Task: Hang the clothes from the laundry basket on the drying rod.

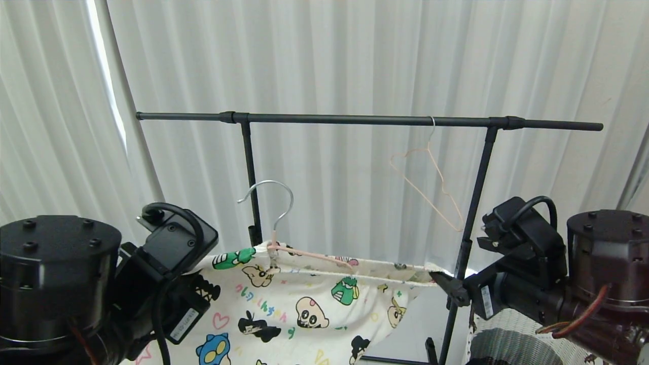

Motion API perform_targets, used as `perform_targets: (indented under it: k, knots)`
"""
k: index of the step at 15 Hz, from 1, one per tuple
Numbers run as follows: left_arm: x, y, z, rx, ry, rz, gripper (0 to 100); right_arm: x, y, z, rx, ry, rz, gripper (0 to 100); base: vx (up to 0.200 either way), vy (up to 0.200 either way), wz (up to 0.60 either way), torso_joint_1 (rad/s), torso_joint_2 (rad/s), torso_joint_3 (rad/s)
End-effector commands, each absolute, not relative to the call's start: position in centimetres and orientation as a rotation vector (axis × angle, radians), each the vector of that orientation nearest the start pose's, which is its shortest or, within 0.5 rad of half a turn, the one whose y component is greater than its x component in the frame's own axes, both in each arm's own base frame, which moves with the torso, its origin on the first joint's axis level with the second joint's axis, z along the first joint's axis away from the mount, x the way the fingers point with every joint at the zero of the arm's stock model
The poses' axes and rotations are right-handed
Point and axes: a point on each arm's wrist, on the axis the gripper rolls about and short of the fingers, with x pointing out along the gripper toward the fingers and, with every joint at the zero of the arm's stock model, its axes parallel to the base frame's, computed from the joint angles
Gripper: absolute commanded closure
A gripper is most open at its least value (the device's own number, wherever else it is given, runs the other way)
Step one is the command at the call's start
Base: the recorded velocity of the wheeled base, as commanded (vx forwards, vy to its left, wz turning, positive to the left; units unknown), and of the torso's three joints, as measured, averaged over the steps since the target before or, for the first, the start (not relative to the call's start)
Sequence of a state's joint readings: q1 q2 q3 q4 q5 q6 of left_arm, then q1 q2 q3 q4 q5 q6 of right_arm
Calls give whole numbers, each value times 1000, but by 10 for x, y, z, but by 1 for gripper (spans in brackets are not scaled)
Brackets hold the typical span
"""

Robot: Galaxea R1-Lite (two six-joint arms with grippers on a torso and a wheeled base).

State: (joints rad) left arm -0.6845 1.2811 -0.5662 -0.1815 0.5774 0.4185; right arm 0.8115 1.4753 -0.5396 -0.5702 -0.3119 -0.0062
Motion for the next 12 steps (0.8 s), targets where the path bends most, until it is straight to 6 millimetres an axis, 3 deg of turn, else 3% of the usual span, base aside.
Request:
perform_targets:
  k: [1,4,6,8,12]
  knots:
    - [153,-117,174,755,429,-218,100,148,181,172,-208,282,600,0,0,0,0,0,0,0]
    - [151,-129,170,737,430,-226,100,136,210,180,-207,249,709,0,0,0,0,0,0,0]
    - [148,-137,166,681,436,-213,100,131,218,182,-214,239,743,0,0,0,0,0,0,0]
    - [131,-153,165,534,427,-325,100,130,214,181,-241,235,746,0,0,0,0,0,0,0]
    - [111,-155,168,467,405,-486,100,132,197,184,-349,260,843,0,0,0,0,0,0,0]
